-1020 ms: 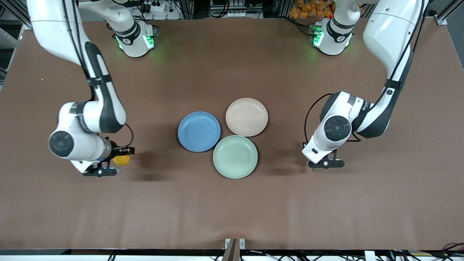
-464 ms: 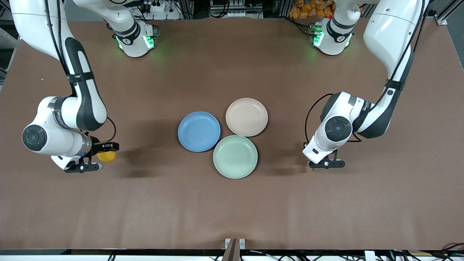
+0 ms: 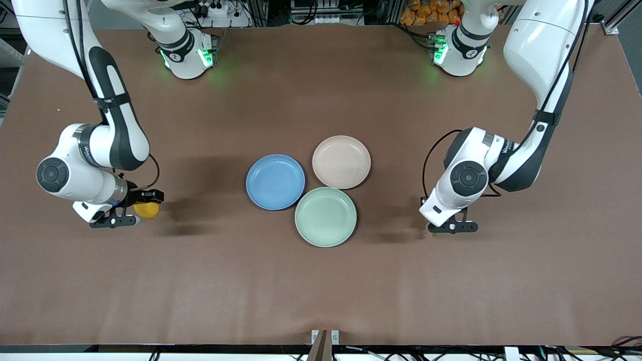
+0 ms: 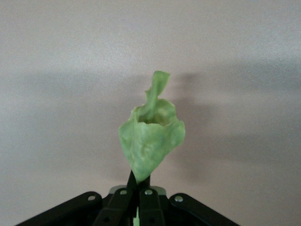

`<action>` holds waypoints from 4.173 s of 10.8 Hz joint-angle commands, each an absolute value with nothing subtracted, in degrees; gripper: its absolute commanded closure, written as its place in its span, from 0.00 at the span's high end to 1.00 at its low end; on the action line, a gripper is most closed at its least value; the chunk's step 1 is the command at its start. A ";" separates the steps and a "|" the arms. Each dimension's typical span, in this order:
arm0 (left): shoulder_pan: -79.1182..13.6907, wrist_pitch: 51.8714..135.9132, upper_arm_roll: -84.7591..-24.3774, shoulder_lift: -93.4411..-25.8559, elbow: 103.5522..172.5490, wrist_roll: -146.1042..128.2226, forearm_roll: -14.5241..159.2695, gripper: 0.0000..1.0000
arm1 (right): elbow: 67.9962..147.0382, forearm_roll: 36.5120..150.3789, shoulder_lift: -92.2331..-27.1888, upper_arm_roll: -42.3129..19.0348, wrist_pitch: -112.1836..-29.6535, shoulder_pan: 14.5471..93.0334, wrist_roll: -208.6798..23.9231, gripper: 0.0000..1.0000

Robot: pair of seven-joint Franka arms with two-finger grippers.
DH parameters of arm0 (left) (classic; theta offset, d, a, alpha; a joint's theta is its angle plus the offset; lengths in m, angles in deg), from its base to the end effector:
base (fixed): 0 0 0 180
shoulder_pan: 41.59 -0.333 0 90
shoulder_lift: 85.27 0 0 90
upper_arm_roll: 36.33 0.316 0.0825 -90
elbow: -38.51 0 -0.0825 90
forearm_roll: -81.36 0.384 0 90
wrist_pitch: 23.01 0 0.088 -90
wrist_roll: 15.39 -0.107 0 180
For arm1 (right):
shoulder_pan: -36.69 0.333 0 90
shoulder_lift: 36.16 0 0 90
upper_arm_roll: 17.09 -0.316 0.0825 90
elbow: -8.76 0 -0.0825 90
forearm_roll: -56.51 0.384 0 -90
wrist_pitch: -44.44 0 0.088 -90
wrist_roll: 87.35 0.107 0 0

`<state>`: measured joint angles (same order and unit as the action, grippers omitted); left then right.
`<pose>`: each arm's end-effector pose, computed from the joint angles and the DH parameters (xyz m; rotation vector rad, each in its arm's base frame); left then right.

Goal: Pick lemon and lettuce from blue and beige plates
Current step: 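Carry the lemon and lettuce outward and lower them toward the table, then open both grippers to release the lettuce and lemon on the table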

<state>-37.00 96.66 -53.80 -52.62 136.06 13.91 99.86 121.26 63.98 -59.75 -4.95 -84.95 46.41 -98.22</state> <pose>0.6208 -0.2144 0.2627 -2.9830 0.0337 0.1331 0.6033 -0.0179 0.2587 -3.1123 -0.1122 0.1602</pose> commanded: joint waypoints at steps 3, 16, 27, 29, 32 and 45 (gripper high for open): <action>-37.28 96.26 -51.90 -52.66 135.81 9.50 101.75 0.00 | 126.96 63.19 -56.81 -5.66 -89.23 45.13 -99.39 0.60; -40.97 96.79 -51.98 -56.86 135.63 5.79 99.04 1.00 | 133.30 63.98 -59.80 -5.84 -102.24 45.74 -99.30 0.60; -41.85 96.79 -51.98 -61.10 135.63 5.70 95.34 1.00 | 132.86 64.16 -62.26 -5.84 -104.71 45.92 -98.77 1.00; -41.76 96.70 -51.98 -61.10 135.72 5.79 95.34 1.00 | 132.51 64.16 -62.26 -5.84 -104.01 45.92 -98.68 1.00; -41.76 96.70 -51.98 -61.10 135.72 5.70 95.34 1.00 | 130.06 64.25 -62.00 -5.84 -99.82 45.92 -98.68 1.00; -41.85 96.26 -52.15 -61.19 136.07 5.88 94.11 1.00 | 114.42 63.55 -59.10 -5.57 -77.58 45.04 -98.69 1.00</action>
